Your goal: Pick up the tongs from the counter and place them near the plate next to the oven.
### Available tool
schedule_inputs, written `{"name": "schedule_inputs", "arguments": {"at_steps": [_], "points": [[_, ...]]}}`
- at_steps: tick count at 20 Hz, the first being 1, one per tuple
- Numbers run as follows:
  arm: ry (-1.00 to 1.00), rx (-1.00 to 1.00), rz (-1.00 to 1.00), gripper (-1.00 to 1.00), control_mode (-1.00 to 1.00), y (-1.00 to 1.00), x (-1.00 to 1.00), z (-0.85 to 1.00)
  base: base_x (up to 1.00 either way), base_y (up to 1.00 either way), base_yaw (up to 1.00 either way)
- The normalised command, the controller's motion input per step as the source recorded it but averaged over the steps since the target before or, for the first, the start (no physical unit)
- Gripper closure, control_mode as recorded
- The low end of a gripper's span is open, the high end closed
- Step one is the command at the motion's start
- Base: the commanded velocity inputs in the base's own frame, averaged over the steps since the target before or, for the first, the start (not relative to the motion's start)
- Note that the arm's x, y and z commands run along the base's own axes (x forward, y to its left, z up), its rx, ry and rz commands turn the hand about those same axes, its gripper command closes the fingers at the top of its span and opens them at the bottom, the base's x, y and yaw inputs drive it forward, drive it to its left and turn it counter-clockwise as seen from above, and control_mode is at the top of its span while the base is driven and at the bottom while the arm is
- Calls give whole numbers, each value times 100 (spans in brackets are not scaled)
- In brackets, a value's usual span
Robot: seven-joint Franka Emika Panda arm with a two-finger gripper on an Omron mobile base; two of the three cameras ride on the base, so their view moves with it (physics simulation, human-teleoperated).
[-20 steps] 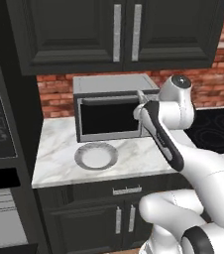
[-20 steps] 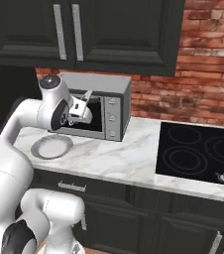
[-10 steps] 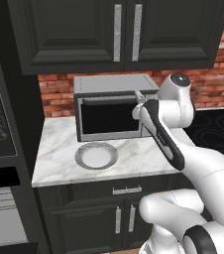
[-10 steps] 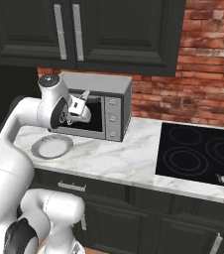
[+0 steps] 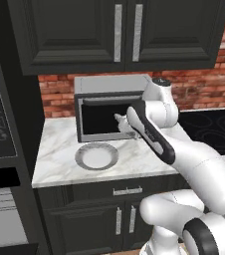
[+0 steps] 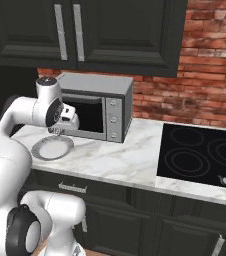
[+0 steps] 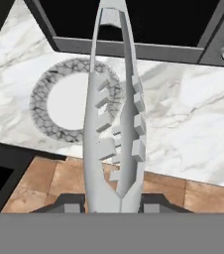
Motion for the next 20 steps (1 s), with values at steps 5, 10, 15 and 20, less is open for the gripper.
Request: {"name": "schedule_inputs", "arguments": {"at_steps": [5, 10, 15, 20], "points": [[26, -2, 0, 100, -100, 11, -18, -64, 0, 0, 0], [2, 0, -18, 100, -100, -28, -55, -51, 0, 0, 0], [-7, -6, -15, 100, -100, -30, -13, -25, 0, 0, 0], [-6, -10, -13, 100, -100, -5, 49, -12, 0, 0, 0]]}}
